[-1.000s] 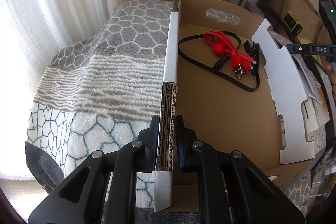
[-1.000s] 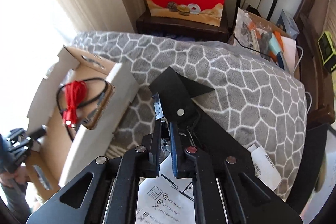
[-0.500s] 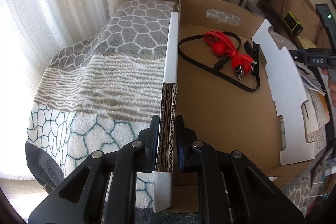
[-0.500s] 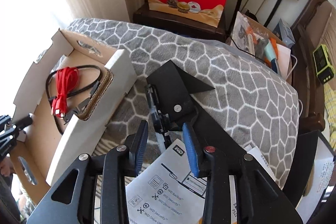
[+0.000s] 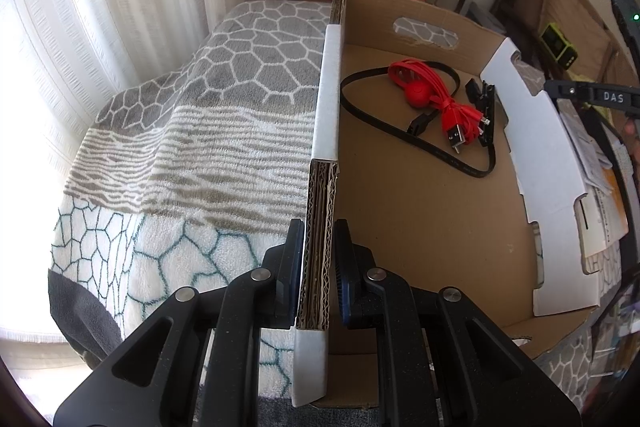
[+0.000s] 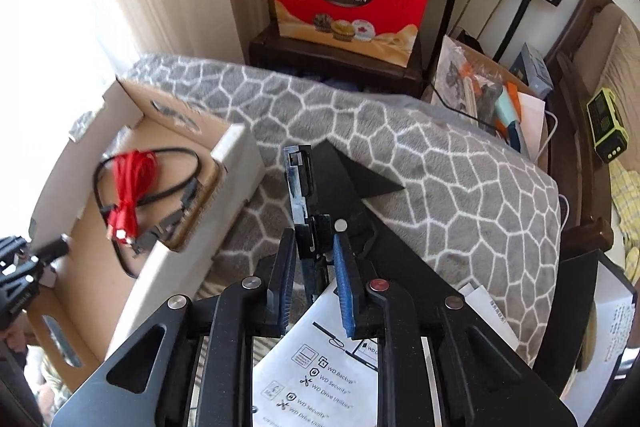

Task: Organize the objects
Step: 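Carry the small black connector into the box and open the right tool, then move the right tool back to the black strap and grasp it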

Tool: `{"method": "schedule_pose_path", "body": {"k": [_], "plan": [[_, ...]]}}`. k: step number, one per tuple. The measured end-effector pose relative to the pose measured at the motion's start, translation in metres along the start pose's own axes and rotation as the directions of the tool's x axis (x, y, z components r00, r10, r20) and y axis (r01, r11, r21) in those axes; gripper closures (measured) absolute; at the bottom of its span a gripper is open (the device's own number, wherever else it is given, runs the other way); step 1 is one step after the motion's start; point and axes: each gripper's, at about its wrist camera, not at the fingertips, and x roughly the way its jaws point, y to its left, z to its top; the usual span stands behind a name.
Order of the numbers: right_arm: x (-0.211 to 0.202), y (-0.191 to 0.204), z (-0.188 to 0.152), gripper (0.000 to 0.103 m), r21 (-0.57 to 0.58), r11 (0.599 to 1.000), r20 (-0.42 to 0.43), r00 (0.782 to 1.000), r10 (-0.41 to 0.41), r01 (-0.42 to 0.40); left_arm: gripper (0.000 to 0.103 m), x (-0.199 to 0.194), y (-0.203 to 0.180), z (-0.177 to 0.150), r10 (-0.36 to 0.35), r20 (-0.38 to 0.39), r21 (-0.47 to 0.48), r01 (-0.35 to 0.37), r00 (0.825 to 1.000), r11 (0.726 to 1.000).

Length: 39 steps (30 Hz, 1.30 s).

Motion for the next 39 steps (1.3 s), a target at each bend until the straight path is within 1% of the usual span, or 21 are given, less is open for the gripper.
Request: {"method": "schedule_pose_path", "body": {"k": [3, 7, 9, 11, 13, 18, 23, 25, 26, 27, 28, 30, 34, 39], "plan": [[-0.018, 0.005, 0.008, 0.085, 0.007, 1.000, 0.045, 0.999, 0.011, -0.011, 0.090, 0.000, 0.001, 0.001, 0.000, 0.000, -0.004, 0.000, 1.000, 1.000], [-0.037, 0.021, 0.018, 0.085, -0.004, 0.999, 0.092, 0.995, 0.044, -0.043, 0.090, 0.001, 0.002, 0.003, 0.002, 0.000, -0.006, -0.002, 1.000, 1.000], [-0.042, 0.032, 0.024, 0.085, -0.009, 0.997, 0.097, 0.992, 0.079, -0.079, 0.090, 0.001, 0.003, 0.003, 0.002, 0.000, -0.007, -0.002, 1.000, 1.000], [-0.042, 0.046, 0.028, 0.085, -0.019, 0.994, 0.087, 0.990, 0.111, -0.109, 0.090, 0.001, 0.003, 0.003, 0.002, -0.001, -0.007, -0.002, 1.000, 1.000], [-0.037, 0.060, 0.031, 0.085, -0.037, 0.992, 0.071, 0.990, 0.123, -0.121, 0.090, 0.001, 0.003, 0.003, 0.002, -0.001, -0.007, -0.002, 1.000, 1.000], [-0.014, 0.086, 0.031, 0.085, -0.049, 0.990, 0.021, 0.991, 0.134, -0.133, 0.090, 0.001, 0.003, 0.003, 0.000, -0.001, -0.007, 0.000, 1.000, 1.000], [0.006, 0.097, 0.030, 0.085, -0.055, 0.991, -0.007, 0.993, 0.121, -0.122, 0.090, 0.001, 0.004, 0.004, 0.001, -0.001, -0.007, -0.001, 1.000, 1.000], [0.011, 0.098, 0.029, 0.084, -0.055, 0.993, -0.015, 0.994, 0.108, -0.108, 0.090, 0.001, 0.004, 0.003, 0.000, -0.001, -0.008, 0.000, 1.000, 1.000], [0.012, 0.097, 0.028, 0.081, -0.053, 0.994, -0.012, 0.995, 0.097, -0.098, 0.090, 0.001, 0.004, 0.003, 0.000, -0.002, -0.008, 0.000, 1.000, 1.000], [0.012, 0.096, 0.028, 0.076, -0.052, 0.994, -0.008, 0.995, 0.096, -0.096, 0.090, 0.001, 0.004, 0.004, 0.001, -0.001, -0.006, -0.001, 1.000, 1.000], [0.009, 0.094, 0.028, 0.075, -0.048, 0.994, -0.002, 0.995, 0.100, -0.100, 0.090, 0.001, 0.004, 0.004, 0.001, -0.001, -0.006, -0.001, 1.000, 1.000], [0.003, 0.089, 0.027, 0.074, -0.042, 0.993, 0.005, 0.994, 0.113, -0.113, 0.090, 0.001, 0.004, 0.004, 0.002, -0.001, -0.006, -0.002, 1.000, 1.000], [-0.014, 0.072, 0.026, 0.074, -0.027, 0.994, 0.029, 0.994, 0.103, -0.102, 0.090, 0.002, 0.004, 0.004, 0.003, -0.001, -0.006, -0.003, 1.000, 1.000], [-0.029, 0.043, 0.020, 0.074, -0.012, 0.999, 0.025, 0.999, 0.047, -0.047, 0.090, 0.002, 0.005, 0.004, -0.001, -0.001, -0.009, 0.001, 1.000, 1.000]]}}
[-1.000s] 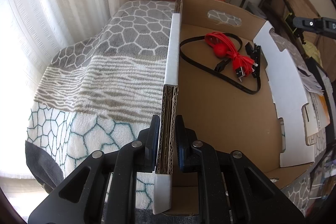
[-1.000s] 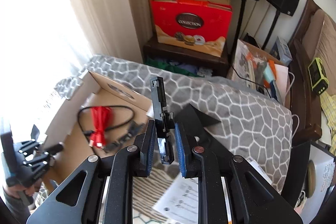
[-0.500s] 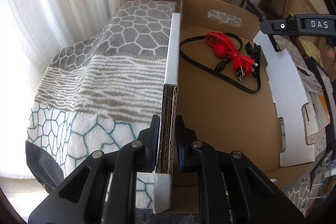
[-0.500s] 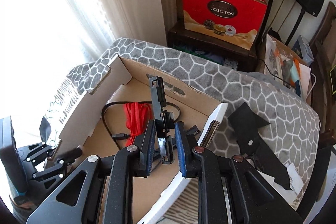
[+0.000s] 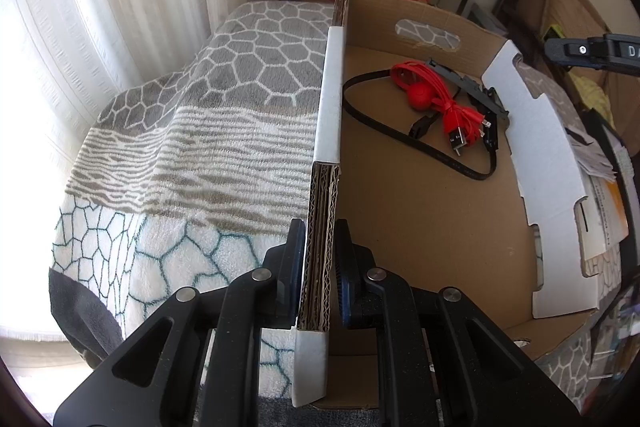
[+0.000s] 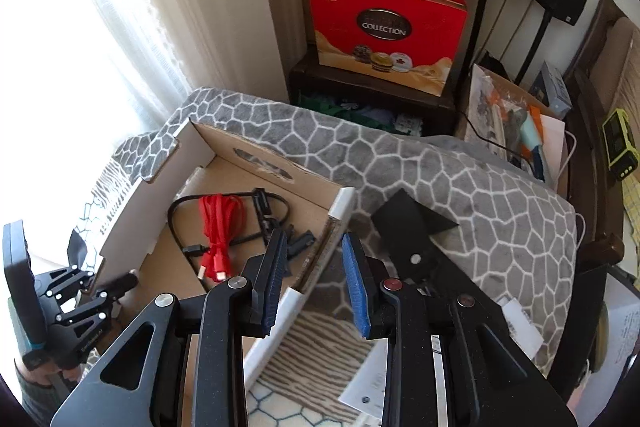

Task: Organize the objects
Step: 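Move the right tool back to the black strap and grasp it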

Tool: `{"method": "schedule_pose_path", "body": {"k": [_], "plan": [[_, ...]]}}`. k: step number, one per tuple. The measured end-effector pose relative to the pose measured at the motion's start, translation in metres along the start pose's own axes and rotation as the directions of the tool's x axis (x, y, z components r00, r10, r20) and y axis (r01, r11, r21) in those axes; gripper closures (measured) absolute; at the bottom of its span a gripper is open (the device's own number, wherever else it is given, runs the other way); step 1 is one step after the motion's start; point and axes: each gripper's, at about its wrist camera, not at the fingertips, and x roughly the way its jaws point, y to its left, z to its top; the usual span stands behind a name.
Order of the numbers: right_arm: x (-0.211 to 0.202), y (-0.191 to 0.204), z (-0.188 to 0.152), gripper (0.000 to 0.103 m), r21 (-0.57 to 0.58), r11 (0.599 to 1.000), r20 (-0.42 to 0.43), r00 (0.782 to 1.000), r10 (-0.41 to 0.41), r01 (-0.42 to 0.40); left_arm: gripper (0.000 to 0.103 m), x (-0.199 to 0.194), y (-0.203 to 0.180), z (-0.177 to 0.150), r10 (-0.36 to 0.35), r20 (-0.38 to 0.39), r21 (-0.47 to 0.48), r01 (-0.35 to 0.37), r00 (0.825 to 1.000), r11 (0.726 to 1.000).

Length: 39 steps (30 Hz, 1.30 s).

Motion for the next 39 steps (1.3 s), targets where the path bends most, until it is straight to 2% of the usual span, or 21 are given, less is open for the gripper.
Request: {"method": "schedule_pose_path", "body": {"k": [9, 19, 23, 24, 33, 39], "plan": [[-0.005, -0.046, -0.025, 0.065, 0.034, 0.994, -0.052, 0.994, -0.100, 0.102, 0.090, 0.000, 0.001, 0.001, 0.004, 0.000, 0.003, -0.004, 1.000, 1.000], [0.013, -0.061, -0.028, 0.064, 0.053, 0.990, -0.075, 0.989, -0.124, 0.128, 0.090, 0.001, 0.002, 0.001, 0.002, 0.000, 0.001, -0.002, 1.000, 1.000], [0.027, -0.059, -0.024, 0.041, 0.024, 0.988, -0.074, 0.986, -0.149, 0.151, 0.090, 0.001, 0.002, 0.001, 0.003, -0.002, 0.005, -0.003, 1.000, 1.000], [0.032, -0.060, -0.023, 0.040, 0.017, 0.988, -0.078, 0.985, -0.153, 0.155, 0.090, 0.001, 0.002, 0.001, 0.004, -0.003, 0.008, -0.004, 1.000, 1.000], [0.073, -0.072, -0.018, 0.040, 0.003, 0.986, -0.164, 0.973, -0.162, 0.164, 0.090, 0.000, 0.001, 0.000, -0.002, -0.004, 0.008, 0.002, 1.000, 1.000], [0.082, -0.070, -0.020, 0.040, -0.029, 0.992, -0.183, 0.975, -0.129, 0.125, 0.090, 0.000, 0.001, -0.001, -0.004, -0.003, 0.007, 0.004, 1.000, 1.000]]}}
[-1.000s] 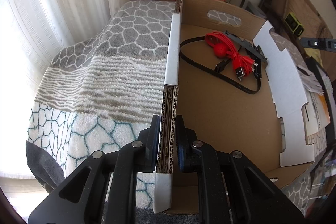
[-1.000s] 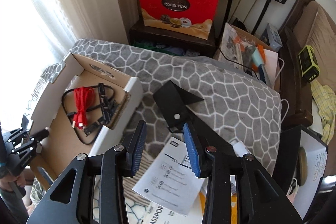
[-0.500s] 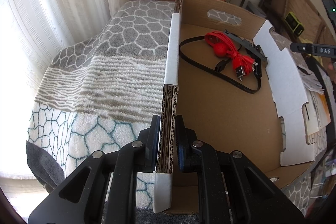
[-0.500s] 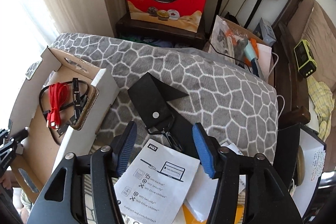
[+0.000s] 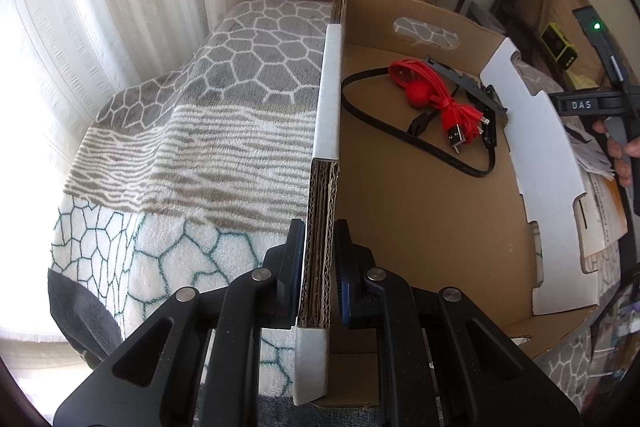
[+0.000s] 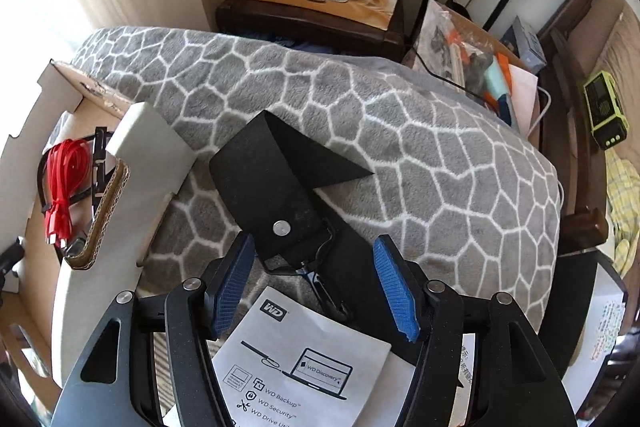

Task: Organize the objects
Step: 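Move the right tool back to the black strap and grasp it, then lift the black strap with the right tool and carry it over the box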

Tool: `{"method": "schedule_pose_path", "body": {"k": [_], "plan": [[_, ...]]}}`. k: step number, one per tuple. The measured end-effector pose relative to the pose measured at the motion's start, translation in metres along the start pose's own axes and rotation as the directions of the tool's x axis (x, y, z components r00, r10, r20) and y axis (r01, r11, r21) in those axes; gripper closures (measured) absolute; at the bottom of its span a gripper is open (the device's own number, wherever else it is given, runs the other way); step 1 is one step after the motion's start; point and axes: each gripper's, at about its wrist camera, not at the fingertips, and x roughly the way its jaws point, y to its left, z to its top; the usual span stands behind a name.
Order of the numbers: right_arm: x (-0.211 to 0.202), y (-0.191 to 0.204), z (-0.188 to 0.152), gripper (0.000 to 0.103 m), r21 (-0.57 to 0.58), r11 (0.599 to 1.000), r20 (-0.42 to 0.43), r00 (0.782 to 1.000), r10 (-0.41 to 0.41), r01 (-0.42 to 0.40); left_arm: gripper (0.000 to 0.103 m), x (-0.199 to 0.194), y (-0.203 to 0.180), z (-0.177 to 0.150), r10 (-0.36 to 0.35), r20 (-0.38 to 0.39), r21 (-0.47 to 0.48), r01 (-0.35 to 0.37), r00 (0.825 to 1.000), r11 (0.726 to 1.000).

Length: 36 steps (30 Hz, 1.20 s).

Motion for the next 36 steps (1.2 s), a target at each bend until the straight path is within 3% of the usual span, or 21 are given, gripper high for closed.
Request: {"method": "schedule_pose_path", "body": {"k": [9, 10, 12, 15, 19, 27, 36], "plan": [[0.011, 0.006, 0.001, 0.041, -0.015, 1.000, -0.011, 1.000, 0.010, -0.010, 0.090, -0.002, -0.001, 0.000, -0.004, -0.001, -0.006, 0.004, 1.000, 1.000], [0.010, 0.006, 0.001, 0.043, -0.010, 1.000, -0.009, 1.000, 0.017, -0.017, 0.090, -0.002, -0.002, 0.000, -0.004, -0.001, -0.006, 0.004, 1.000, 1.000], [0.008, 0.006, 0.000, 0.056, -0.007, 0.999, -0.003, 1.000, 0.031, -0.031, 0.090, -0.002, -0.002, 0.000, -0.003, 0.000, -0.007, 0.003, 1.000, 1.000], [0.007, 0.005, 0.001, 0.064, 0.011, 0.999, -0.004, 0.999, 0.038, -0.038, 0.090, -0.002, -0.002, 0.000, -0.002, 0.000, -0.007, 0.002, 1.000, 1.000], [0.003, 0.002, 0.000, 0.066, 0.051, 0.997, 0.009, 0.999, 0.051, -0.051, 0.090, -0.002, -0.002, 0.000, -0.003, 0.000, -0.007, 0.003, 1.000, 1.000], [-0.024, -0.008, 0.004, 0.066, 0.109, 0.990, 0.101, 0.992, 0.073, -0.084, 0.090, -0.002, -0.002, 0.000, -0.003, 0.001, -0.008, 0.003, 1.000, 1.000], [-0.084, -0.017, 0.010, 0.066, 0.140, 0.982, 0.244, 0.965, 0.093, -0.130, 0.090, -0.002, -0.002, 0.001, -0.008, -0.002, -0.014, 0.008, 1.000, 1.000]]}}
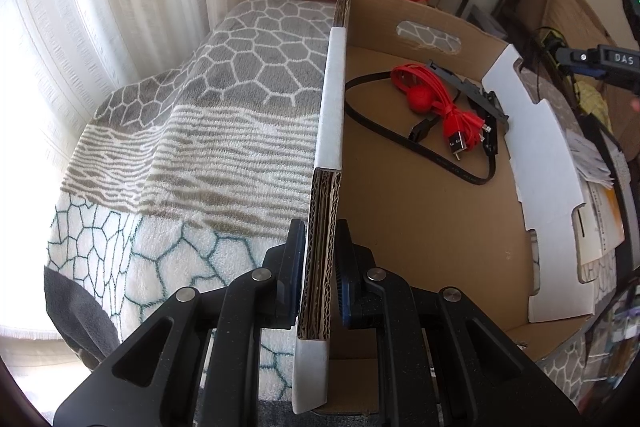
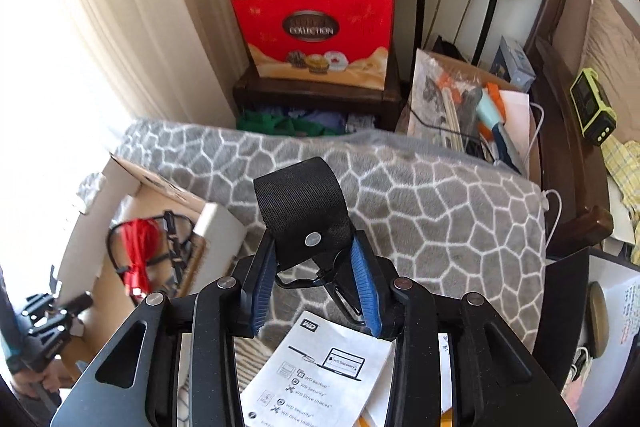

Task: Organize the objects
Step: 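Lift the black strap with the right tool and carry it over the box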

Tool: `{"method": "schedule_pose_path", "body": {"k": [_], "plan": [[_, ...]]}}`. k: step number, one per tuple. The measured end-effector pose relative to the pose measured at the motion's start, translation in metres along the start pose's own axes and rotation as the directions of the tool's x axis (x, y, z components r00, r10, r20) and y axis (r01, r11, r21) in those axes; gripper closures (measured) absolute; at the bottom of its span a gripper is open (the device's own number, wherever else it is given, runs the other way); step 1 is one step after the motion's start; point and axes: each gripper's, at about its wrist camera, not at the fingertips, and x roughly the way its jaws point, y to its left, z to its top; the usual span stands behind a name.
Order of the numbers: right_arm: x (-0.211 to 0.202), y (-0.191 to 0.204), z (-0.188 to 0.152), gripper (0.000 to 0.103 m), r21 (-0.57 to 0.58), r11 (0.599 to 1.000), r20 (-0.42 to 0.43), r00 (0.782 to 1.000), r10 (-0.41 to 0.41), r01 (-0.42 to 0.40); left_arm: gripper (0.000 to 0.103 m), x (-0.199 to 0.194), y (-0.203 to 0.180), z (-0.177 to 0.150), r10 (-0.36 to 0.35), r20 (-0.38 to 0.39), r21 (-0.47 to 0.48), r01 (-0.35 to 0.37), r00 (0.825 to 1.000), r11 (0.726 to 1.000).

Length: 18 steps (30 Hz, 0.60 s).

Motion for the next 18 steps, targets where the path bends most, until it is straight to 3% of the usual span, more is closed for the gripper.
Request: {"method": "schedule_pose_path", "body": {"k": [10, 18], "plan": [[-0.060, 0.026, 0.018, 0.066, -0.035, 0.996, 0.101, 0.992, 0.080, -0.077, 0.090, -0.002, -0.001, 0.002, -0.001, 0.005, -0.006, 0.001, 1.000, 1.000], [-0.077, 0.072, 0.018, 0.066, -0.115, 0.985, 0.123, 0.982, 0.144, -0.130, 0.090, -0.003, 0.000, 0.006, 0.001, 0.009, -0.002, -0.001, 1.000, 1.000]]}}
